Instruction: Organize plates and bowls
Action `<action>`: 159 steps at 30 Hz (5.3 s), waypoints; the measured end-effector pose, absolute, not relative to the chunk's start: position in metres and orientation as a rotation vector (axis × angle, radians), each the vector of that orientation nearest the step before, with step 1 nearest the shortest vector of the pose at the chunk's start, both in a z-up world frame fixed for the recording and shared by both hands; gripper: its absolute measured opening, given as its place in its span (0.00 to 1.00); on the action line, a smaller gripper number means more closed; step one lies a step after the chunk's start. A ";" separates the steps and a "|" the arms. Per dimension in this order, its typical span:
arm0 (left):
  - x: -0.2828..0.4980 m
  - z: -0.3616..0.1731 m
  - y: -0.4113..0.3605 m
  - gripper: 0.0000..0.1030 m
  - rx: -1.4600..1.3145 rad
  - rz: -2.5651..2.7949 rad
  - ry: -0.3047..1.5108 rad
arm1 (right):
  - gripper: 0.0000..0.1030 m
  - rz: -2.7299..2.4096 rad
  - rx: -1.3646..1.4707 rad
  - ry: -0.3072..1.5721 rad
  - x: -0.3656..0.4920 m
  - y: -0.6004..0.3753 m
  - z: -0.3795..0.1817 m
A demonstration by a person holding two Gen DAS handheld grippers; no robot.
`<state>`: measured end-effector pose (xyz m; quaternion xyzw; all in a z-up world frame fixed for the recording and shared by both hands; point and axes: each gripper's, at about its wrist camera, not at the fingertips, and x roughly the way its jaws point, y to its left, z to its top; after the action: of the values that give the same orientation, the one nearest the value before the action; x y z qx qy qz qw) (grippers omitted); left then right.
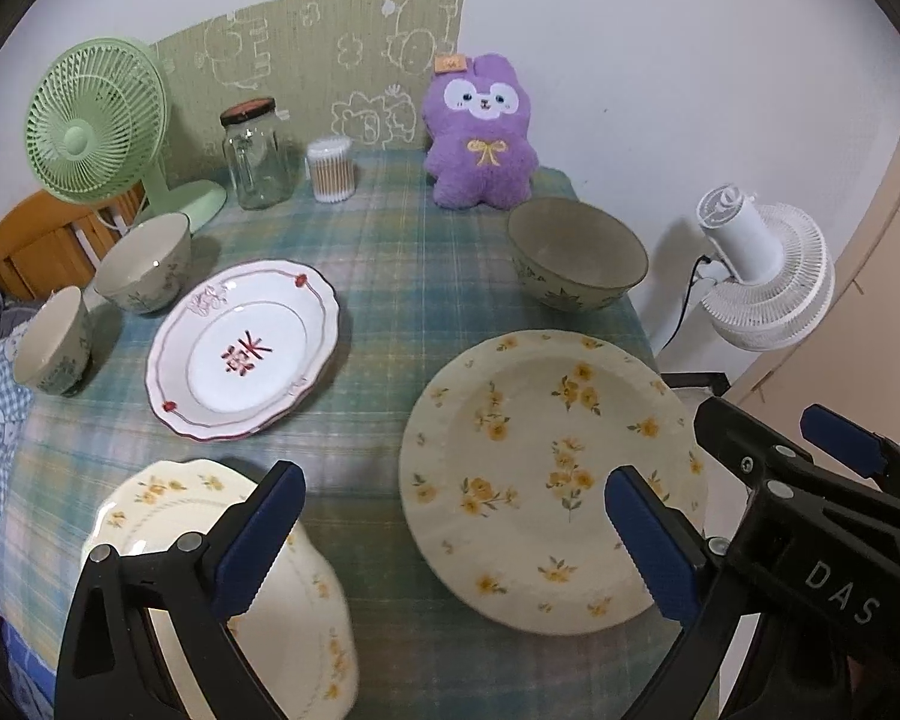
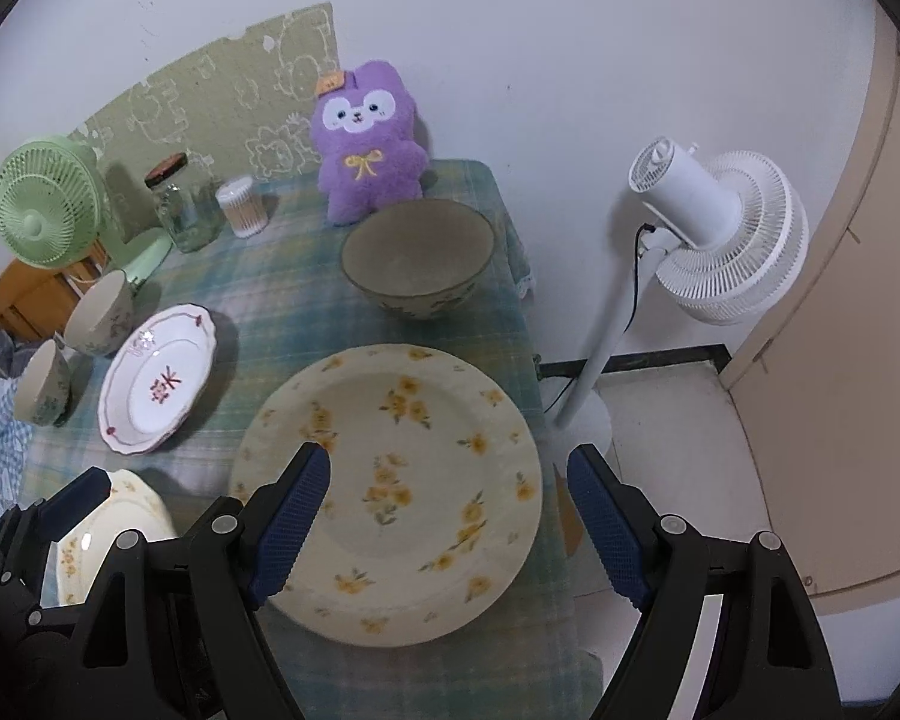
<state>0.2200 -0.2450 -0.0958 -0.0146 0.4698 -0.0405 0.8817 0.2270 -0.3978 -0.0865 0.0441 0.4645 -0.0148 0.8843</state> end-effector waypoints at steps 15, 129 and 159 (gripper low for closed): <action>0.253 -0.145 -0.269 0.92 -0.028 -0.004 1.070 | 0.82 -0.011 0.112 1.053 0.265 -0.423 -0.140; 0.181 -0.177 -0.051 0.65 -0.021 -0.064 1.206 | 0.65 -0.118 0.047 1.240 0.189 -0.196 -0.170; 0.179 -0.150 -0.044 0.80 0.037 -0.046 1.134 | 0.44 -0.076 -0.033 1.231 0.177 -0.185 -0.160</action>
<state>0.1793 -0.0438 -0.1500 0.0174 0.5369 -0.0219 0.8432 0.1770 -0.1853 -0.1604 -0.0156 0.5772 -0.0358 0.8157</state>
